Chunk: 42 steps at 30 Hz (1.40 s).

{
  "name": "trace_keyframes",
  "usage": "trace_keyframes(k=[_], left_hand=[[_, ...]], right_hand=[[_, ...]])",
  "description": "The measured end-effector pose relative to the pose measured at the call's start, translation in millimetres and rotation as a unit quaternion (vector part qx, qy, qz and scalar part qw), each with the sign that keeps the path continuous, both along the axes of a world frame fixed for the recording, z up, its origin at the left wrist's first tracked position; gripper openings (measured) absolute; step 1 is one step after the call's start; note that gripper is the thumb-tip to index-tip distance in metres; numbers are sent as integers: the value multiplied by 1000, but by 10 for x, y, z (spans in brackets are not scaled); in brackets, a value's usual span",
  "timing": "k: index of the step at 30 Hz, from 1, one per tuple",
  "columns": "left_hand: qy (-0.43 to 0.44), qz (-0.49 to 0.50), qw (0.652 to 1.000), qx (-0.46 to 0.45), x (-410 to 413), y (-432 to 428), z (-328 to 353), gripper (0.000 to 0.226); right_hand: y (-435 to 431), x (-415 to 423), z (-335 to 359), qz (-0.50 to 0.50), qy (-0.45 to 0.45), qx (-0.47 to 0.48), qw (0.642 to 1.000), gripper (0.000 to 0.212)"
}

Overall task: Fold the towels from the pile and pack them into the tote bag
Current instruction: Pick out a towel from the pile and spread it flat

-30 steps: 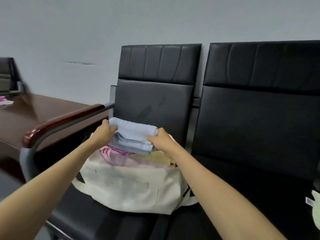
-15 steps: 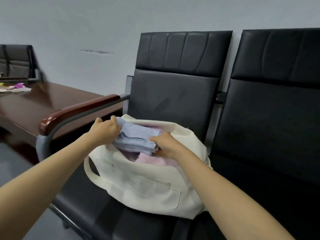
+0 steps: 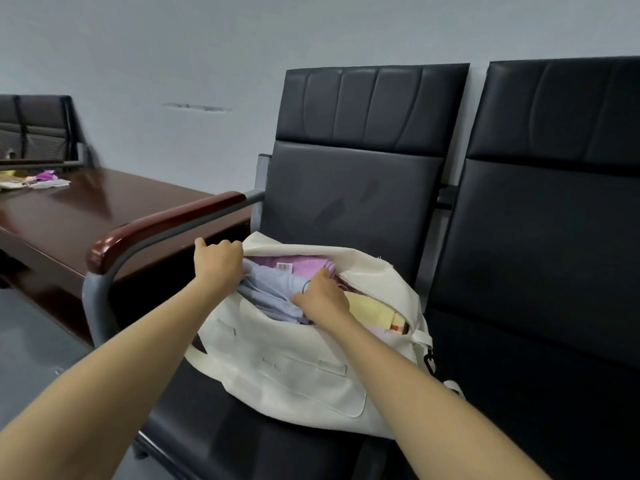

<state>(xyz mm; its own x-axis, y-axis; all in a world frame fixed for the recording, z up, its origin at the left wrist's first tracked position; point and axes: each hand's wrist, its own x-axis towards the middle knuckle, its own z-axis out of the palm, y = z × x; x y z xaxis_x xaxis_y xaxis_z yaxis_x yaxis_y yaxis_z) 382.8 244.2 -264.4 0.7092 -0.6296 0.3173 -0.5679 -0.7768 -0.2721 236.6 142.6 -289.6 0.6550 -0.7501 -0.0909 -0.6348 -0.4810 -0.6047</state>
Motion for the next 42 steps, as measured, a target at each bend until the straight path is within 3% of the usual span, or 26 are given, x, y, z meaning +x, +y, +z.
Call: trace_keyframes(k=[3, 6, 8, 12, 14, 23, 25, 29, 33, 37, 42], left_hand=[[-24, -82, 995, 44, -117, -18, -41, 19], [45, -89, 994, 38, -280, -23, 30, 24], [122, -43, 991, 15, -401, -11, 10, 36], [223, -9, 974, -41, -450, -82, -278, 63], [244, 15, 970, -2, -393, -142, -347, 75], [274, 42, 961, 0, -321, -225, -427, 84], [266, 43, 963, -2, -405, -228, -348, 76], [288, -4, 957, -23, -732, -214, -71, 36], [312, -86, 945, -44, -1327, -290, 189, 33], [307, -202, 924, -109, -2115, -562, 281, 16], [381, -333, 852, -132, -3434, -1105, 367, 24]], right_hand=[[60, 76, -11, 3, 15, -76, 997, 60], [36, 10, 12, 42, -13, -233, 971, 49], [40, -78, -26, 123, -37, -310, 942, 34], [-18, -260, -56, 218, -13, -259, 941, 26], [-68, -310, -51, 250, 23, -250, 935, 25], [-163, -122, -126, 309, 80, -138, 938, 33], [-168, -248, -89, 301, 65, -127, 943, 39], [-168, -792, 64, 236, 34, -132, 962, 45], [-303, -1557, 343, 167, 57, -148, 973, 40], [-539, -2640, 611, 77, 58, -170, 981, 32], [-838, -4235, 785, -57, 86, -166, 981, 31]])
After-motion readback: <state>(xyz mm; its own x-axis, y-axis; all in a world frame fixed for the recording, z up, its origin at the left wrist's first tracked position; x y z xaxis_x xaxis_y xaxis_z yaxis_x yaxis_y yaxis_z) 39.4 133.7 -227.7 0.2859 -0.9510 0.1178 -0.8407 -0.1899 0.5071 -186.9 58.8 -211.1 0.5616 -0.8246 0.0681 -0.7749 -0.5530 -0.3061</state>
